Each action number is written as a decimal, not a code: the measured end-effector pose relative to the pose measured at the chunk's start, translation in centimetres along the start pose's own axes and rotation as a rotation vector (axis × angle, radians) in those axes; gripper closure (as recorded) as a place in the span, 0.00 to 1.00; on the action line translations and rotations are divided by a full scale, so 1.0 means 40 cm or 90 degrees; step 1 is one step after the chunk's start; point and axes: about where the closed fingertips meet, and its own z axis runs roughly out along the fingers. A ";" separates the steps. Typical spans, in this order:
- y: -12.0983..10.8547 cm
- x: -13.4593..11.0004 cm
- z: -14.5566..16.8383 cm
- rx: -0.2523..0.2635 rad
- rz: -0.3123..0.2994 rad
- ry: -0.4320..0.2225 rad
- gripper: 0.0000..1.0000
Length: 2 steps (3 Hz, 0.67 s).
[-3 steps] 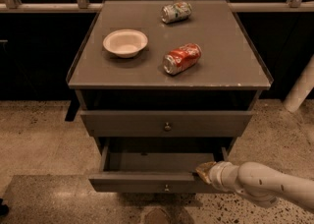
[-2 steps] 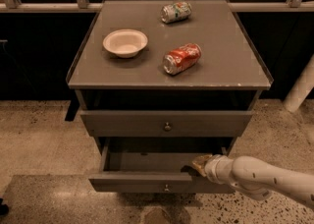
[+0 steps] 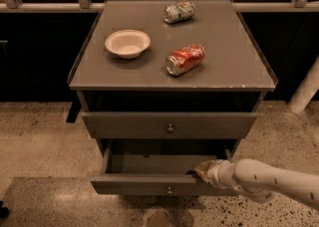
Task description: Open middle drawer
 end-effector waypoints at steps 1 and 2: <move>0.014 0.028 0.011 -0.011 0.004 0.038 1.00; 0.038 0.062 -0.003 -0.019 0.021 0.054 1.00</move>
Offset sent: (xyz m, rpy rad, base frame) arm -0.0457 -0.0094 -0.0198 -0.0146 0.1341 -0.0343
